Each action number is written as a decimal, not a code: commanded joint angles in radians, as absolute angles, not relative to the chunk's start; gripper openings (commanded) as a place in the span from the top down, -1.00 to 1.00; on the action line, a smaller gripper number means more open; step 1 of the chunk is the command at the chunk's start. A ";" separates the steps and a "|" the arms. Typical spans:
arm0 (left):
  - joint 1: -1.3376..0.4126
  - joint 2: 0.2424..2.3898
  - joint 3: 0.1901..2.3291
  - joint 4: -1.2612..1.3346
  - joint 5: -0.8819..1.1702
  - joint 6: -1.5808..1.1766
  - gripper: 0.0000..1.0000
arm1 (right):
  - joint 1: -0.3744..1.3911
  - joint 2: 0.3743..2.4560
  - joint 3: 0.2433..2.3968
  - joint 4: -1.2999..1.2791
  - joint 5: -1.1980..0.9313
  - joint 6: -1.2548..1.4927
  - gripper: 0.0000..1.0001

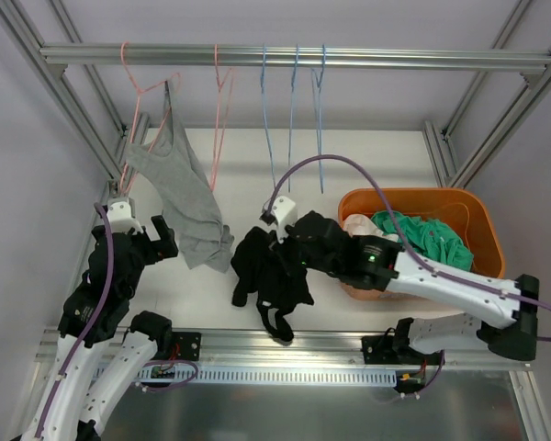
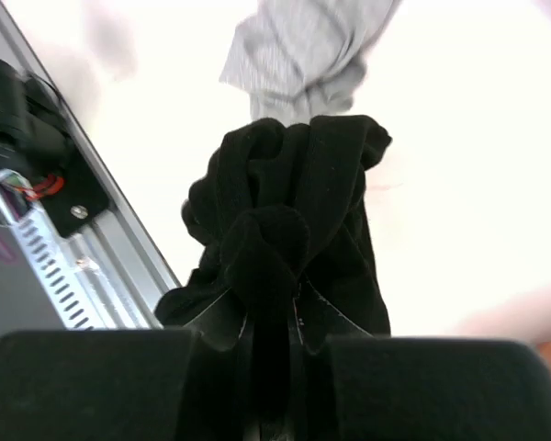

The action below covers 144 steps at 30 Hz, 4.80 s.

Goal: Remove the tank top from the hanger

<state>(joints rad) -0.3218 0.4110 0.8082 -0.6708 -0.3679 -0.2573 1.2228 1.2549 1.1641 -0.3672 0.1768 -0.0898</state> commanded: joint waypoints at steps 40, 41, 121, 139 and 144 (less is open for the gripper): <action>-0.328 0.403 0.795 -0.626 -0.319 -0.256 -0.97 | 0.314 0.985 1.505 -0.804 0.437 -0.232 0.99; -0.328 0.406 0.796 -0.626 -0.321 -0.255 -0.97 | 0.314 0.985 1.485 -0.796 0.436 -0.227 0.99; 0.035 1.631 2.164 -0.879 0.081 -0.041 1.00 | 0.387 0.502 1.054 -0.695 -0.324 -0.103 -0.99; 0.034 1.352 1.979 -0.678 0.144 -0.106 1.00 | 0.388 0.488 1.045 -0.646 -0.396 -0.083 -0.99; 0.035 1.177 1.783 -0.681 0.230 -0.139 1.00 | 0.387 0.506 1.051 -0.588 -0.521 -0.072 -0.99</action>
<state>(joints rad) 0.0299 1.2747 1.8599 -0.7212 0.1474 -0.1020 0.3878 0.4969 1.0477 -0.6750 -0.4152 -0.0887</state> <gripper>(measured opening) 0.031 0.993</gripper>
